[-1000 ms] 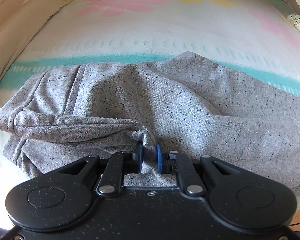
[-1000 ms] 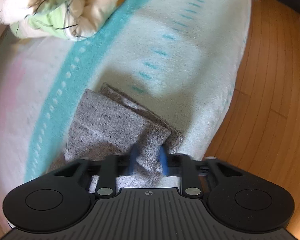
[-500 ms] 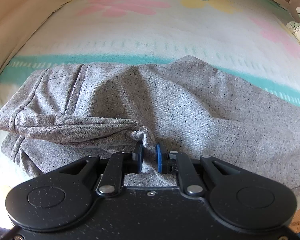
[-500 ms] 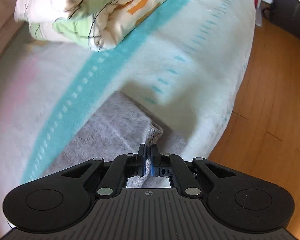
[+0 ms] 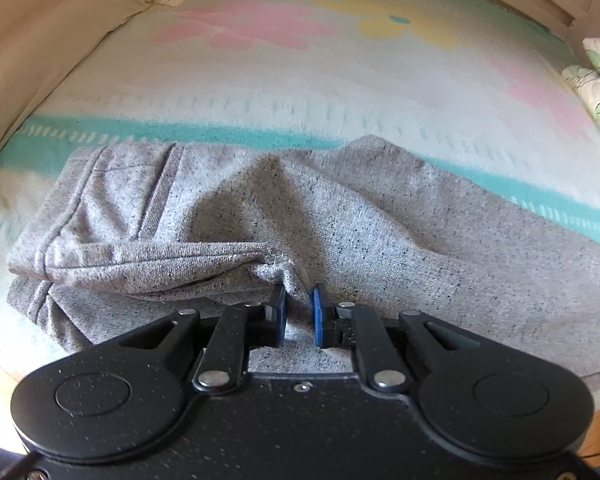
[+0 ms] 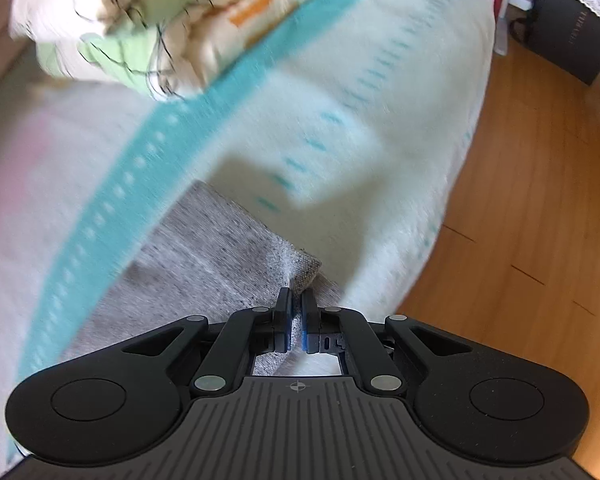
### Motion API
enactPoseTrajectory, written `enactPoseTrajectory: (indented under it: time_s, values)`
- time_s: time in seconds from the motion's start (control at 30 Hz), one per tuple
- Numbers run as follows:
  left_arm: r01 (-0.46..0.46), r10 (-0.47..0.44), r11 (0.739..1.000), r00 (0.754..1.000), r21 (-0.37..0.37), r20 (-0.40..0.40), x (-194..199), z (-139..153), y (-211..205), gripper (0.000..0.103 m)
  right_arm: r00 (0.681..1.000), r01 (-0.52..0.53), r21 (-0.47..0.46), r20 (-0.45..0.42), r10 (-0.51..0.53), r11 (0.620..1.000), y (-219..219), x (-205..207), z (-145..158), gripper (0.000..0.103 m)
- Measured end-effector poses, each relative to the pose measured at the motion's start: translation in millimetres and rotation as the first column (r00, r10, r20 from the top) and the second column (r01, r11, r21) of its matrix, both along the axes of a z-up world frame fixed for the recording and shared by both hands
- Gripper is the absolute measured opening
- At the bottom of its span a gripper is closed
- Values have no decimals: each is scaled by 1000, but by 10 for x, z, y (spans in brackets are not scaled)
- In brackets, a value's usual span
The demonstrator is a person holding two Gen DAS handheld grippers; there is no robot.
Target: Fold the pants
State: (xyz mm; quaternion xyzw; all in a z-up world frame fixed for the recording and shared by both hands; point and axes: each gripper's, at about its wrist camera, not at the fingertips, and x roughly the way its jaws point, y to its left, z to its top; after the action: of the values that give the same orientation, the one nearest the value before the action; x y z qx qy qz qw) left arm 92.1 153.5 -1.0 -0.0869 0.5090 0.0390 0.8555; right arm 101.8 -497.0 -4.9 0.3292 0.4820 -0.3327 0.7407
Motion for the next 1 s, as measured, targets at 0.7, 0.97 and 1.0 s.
enactPoseTrajectory:
  time_s: [0.7,0.97,1.0]
  values:
    - [28,-30,999,997,-26,-70,-408,13,95,17,999,6,-58,-45,-9,998,66,88,54,5]
    - [39,-51,998,976,-59,-213,-321,-219,35,20,993,104,-48,67,-101,993,101,-58,281,8]
    - [44,-53,998,979,-49,-199,-332,-174,18,21,989,109,-69,104,-102,992,145,-74,356,8]
